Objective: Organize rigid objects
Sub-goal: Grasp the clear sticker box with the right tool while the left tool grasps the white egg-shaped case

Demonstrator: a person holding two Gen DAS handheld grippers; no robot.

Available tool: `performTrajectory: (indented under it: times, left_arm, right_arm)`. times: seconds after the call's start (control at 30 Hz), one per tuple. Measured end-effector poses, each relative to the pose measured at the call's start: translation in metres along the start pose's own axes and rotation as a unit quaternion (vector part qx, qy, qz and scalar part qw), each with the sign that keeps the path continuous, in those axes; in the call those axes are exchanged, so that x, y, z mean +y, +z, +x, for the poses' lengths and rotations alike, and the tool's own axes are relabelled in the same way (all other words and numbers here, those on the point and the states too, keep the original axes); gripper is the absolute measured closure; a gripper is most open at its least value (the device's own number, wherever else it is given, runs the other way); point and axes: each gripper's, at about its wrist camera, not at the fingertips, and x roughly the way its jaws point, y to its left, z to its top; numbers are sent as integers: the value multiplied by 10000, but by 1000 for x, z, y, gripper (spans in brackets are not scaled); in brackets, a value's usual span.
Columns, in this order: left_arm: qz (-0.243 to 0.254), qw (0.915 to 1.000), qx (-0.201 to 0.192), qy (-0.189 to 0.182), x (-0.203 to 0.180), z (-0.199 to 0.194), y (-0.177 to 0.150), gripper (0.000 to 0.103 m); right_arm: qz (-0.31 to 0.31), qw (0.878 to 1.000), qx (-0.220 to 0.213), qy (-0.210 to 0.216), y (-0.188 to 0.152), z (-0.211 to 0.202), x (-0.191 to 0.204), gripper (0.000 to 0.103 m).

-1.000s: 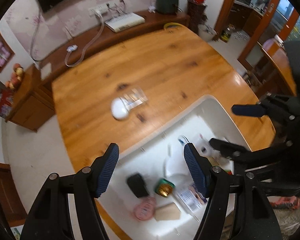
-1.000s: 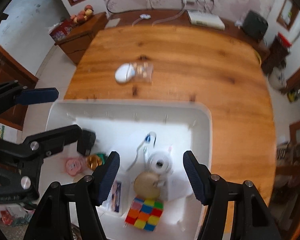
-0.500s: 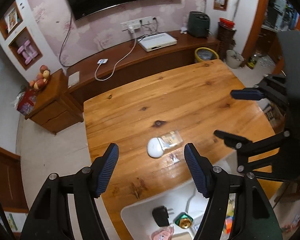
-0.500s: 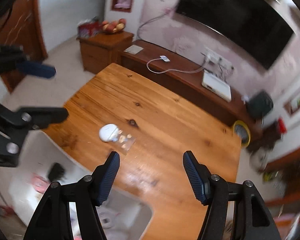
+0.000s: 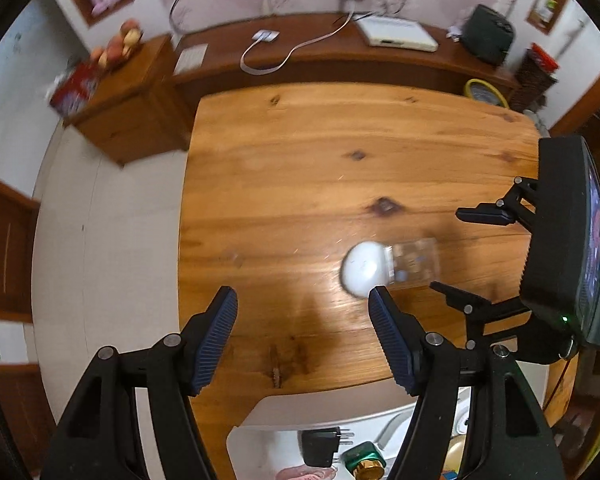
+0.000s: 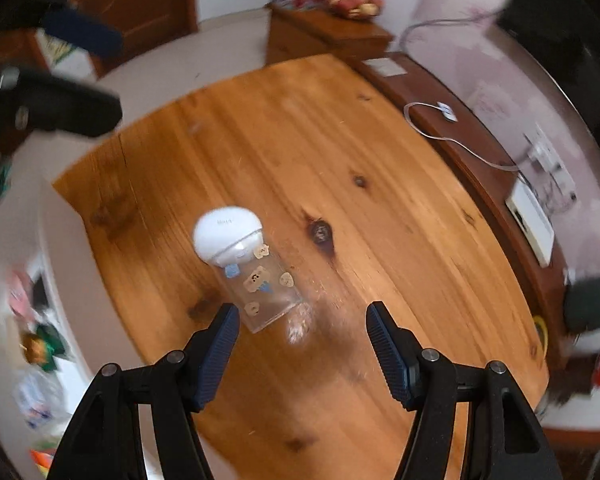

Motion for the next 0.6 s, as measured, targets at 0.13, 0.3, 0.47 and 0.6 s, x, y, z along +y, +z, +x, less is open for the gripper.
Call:
performTrajectory:
  times: [0.13, 0.3, 0.47, 0.6]
  left_arm:
    - [-201, 9996, 198, 19, 7, 15, 0, 32]
    - [-212, 9992, 331, 65, 5, 28, -1, 32]
    - [-9, 9991, 427, 77, -9, 39, 4, 32]
    - [226, 9982, 558, 60, -26, 54, 10, 32]
  right_arm:
    - [-390, 9990, 130, 191, 3, 21, 9, 36]
    - [-719, 9968, 249, 261, 5, 40, 22, 36]
    - [-458, 9980, 173, 399, 3, 44, 19, 43]
    - [-46, 9988, 246, 412, -13, 39, 4, 44]
